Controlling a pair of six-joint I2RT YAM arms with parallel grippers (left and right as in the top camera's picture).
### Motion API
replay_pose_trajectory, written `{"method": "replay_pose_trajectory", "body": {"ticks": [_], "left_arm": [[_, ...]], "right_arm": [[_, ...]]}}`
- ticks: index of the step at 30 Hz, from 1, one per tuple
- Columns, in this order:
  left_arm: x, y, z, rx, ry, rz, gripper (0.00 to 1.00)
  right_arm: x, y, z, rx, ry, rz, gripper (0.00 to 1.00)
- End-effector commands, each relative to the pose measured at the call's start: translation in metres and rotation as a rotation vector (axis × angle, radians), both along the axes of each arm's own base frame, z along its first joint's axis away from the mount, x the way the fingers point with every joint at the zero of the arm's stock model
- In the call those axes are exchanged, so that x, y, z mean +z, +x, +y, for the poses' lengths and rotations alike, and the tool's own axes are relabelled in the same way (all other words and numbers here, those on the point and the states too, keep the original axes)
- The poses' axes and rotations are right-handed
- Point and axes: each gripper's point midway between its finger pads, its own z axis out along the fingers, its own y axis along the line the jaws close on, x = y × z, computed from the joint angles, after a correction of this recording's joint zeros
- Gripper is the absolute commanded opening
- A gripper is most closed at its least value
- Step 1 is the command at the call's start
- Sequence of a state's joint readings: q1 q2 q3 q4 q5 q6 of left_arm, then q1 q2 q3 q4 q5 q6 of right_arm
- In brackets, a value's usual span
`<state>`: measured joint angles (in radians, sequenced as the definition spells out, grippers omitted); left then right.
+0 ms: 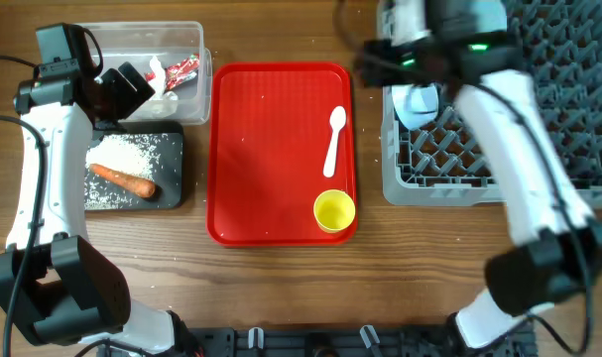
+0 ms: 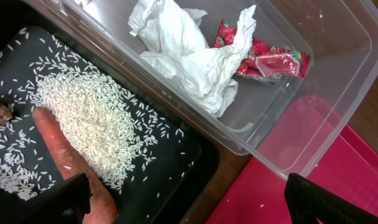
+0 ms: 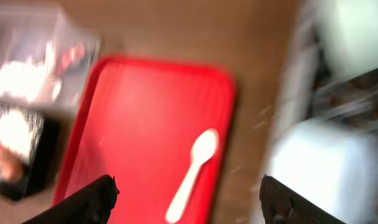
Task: Sort waste into correct bins and load items into the dishwasher rack
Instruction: 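Move the right gripper to the white spoon and grasp it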
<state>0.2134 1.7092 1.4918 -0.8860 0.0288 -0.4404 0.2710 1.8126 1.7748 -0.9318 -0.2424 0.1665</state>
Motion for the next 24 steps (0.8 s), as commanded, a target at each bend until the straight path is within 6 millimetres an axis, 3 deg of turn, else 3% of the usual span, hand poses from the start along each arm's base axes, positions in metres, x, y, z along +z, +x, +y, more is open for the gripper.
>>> {"method": "replay_pose_trajectory", "body": {"ticks": [1,5,7,12,14,19,24], "left_arm": [[-0.003,0.0,-0.001,0.006,-0.013,0.004,1.0],[-0.003,0.0,-0.001,0.006,-0.012,0.004,1.0],[-0.003,0.0,-0.001,0.006,-0.013,0.004,1.0],[-0.003,0.0,-0.001,0.006,-0.013,0.004,1.0],[-0.003,0.0,-0.001,0.006,-0.013,0.004,1.0],[-0.003,0.0,-0.001,0.006,-0.013,0.004,1.0],[-0.003,0.0,-0.001,0.006,-0.013,0.004,1.0]], "right_arm": [[-0.064,-0.009,0.03,-0.054,-0.072,0.169,0.76],[-0.138,-0.028,0.057,-0.034,-0.144,0.352,0.66],[-0.161,-0.036,0.055,-0.063,-0.196,0.41,0.59],[-0.215,-0.048,0.047,-0.085,-0.31,0.51,0.59],[-0.224,-0.044,0.037,-0.104,-0.368,0.495,0.59],[-0.232,-0.025,0.045,-0.019,-0.364,0.402,0.52],[-0.239,-0.019,0.043,-0.017,-0.376,0.369,0.16]]}}
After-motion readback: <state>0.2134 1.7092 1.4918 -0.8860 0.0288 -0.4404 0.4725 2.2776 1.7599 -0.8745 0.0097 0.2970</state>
